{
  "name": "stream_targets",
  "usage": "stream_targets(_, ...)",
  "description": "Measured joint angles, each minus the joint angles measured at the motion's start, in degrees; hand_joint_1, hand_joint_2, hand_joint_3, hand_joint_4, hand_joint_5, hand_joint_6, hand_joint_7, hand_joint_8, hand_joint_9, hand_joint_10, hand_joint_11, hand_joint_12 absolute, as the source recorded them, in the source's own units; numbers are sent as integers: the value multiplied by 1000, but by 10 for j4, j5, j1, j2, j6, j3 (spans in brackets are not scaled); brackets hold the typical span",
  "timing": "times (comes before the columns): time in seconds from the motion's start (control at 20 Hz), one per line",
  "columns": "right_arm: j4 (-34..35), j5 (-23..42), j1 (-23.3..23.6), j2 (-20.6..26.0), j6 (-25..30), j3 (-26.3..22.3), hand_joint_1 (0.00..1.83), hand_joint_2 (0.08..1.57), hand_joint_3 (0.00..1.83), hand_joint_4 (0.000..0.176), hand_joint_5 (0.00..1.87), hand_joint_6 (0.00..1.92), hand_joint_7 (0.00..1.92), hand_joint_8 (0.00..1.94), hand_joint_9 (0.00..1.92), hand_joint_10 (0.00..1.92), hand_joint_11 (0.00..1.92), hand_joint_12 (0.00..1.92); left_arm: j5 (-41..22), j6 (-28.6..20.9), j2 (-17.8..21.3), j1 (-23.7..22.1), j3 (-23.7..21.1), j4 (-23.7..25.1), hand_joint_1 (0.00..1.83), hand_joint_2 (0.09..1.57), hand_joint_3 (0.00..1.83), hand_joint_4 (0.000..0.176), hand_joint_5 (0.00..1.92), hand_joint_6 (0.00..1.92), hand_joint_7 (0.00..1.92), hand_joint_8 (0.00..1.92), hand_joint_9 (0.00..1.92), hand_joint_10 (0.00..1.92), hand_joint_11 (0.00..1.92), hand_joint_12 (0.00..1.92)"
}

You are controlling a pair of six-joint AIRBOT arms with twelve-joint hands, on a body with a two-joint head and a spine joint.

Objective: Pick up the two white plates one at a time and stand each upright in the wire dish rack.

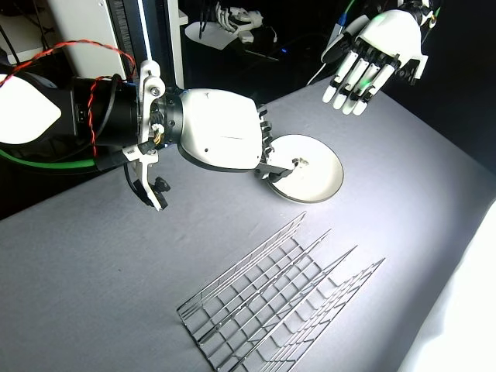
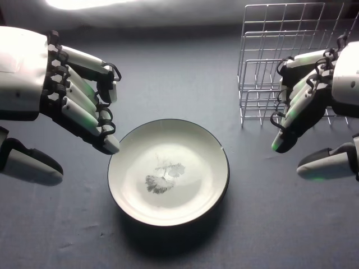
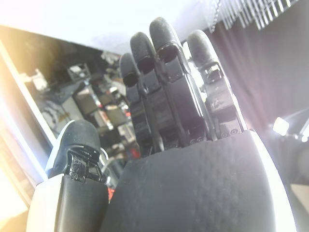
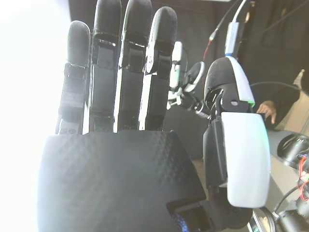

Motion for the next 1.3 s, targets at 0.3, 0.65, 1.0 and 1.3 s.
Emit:
stream_targets(0.3,-1,5,0,0,-3,1,0,1165,9,0,24,2,0,0,0,0,0,0,-9,2,0,12,-1,0,0,1186,11,0,0,0,0,0,0,0,0,0)
stream_targets(0.65,-4,5,0,0,-3,1,0,1183,13,0,17,6,0,0,0,0,0,0,-8,29,0,19,-3,44,0,1157,0,0,0,0,0,0,0,0,0,0)
stream_targets(1.0,-1,10,-8,-1,-5,1,0,1198,12,0,0,0,0,0,0,0,0,0,-23,72,-44,45,19,122,0,1148,0,0,0,0,0,0,0,0,0,0)
stream_targets(1.3,-7,48,-18,-10,-35,7,21,1177,0,0,26,9,10,3,0,0,0,0,-35,98,-110,74,83,118,0,1148,0,0,0,0,0,0,0,0,0,0)
